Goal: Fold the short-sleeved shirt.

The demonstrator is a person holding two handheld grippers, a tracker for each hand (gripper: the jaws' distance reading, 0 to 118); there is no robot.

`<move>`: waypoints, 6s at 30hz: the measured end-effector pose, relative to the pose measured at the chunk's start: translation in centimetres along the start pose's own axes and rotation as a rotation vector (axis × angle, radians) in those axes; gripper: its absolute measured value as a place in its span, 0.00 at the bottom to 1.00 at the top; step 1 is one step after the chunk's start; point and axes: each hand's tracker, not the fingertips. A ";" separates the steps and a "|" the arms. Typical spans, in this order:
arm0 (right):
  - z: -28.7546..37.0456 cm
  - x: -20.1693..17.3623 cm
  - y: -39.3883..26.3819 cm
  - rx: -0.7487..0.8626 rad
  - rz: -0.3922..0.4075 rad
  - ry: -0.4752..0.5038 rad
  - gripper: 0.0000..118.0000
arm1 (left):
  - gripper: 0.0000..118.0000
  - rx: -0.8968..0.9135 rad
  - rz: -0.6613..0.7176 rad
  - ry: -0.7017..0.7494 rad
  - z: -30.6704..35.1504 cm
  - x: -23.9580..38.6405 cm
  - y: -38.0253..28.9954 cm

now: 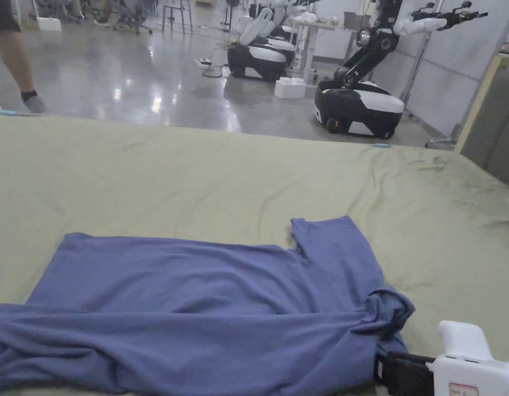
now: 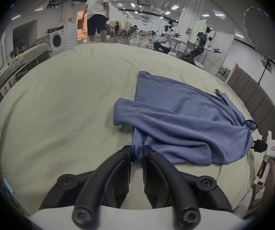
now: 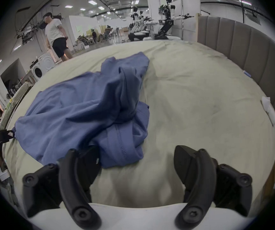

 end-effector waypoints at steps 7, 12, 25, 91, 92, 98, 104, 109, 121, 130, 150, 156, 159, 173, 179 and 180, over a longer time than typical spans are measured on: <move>1.3 -0.6 1.1 0.011 -0.023 0.086 0.12 | 0.05 0.004 -0.005 0.060 1.4 -0.3 -0.5; 2.9 -0.7 0.7 0.020 -0.005 0.068 0.12 | 0.00 0.037 0.071 0.019 3.5 -1.6 0.0; 3.0 -0.7 -0.3 0.012 -0.009 0.065 0.12 | 0.70 -0.072 0.253 -0.163 -1.7 -3.5 0.9; 21.1 -6.9 -9.3 0.340 0.005 0.385 0.82 | 0.63 0.197 0.176 -0.247 13.4 -2.1 -3.2; 20.7 -7.4 -9.2 0.313 0.036 0.361 0.34 | 0.47 0.197 0.164 -0.247 12.9 -1.9 -2.8; 17.2 -7.2 -7.8 0.175 -0.068 0.193 0.02 | 0.27 0.170 0.059 -0.268 9.6 -0.4 0.3; 17.0 -7.3 -5.9 0.161 -0.003 0.130 0.02 | 0.27 0.158 -0.039 -0.243 4.3 -0.3 7.2; 16.6 -6.1 -4.1 0.179 -0.072 0.111 0.02 | 0.28 0.024 -0.028 -0.229 -4.1 -0.5 13.2; 16.7 -4.4 -1.9 0.201 -0.086 0.045 0.02 | 0.00 -0.218 -0.133 -0.124 -12.9 2.3 11.9; 16.4 -3.0 -1.9 0.201 -0.124 0.032 0.02 | 0.00 -0.248 -0.135 -0.139 -12.8 2.4 12.0; 16.5 -1.0 -1.7 0.195 -0.175 0.008 0.02 | 0.18 -0.254 -0.289 -0.105 -11.3 3.9 11.1; 14.3 0.5 2.6 0.205 -0.130 -0.008 0.02 | 0.04 -0.273 -0.274 -0.120 -10.7 4.2 10.9; 10.9 2.1 6.1 0.141 -0.152 0.060 0.11 | 0.04 -0.286 -0.233 -0.115 -11.4 4.1 10.4; -5.2 3.4 10.3 -0.310 -0.050 -0.070 0.74 | 0.04 -0.297 -0.224 -0.091 -11.1 5.1 10.3; -3.4 0.8 10.3 -0.287 0.039 -0.005 0.07 | 0.03 -0.255 -0.220 -0.078 -9.4 5.3 10.1; -2.9 0.5 10.4 -0.269 0.051 -0.006 0.07 | 0.03 -0.246 -0.224 -0.081 -8.7 5.3 10.1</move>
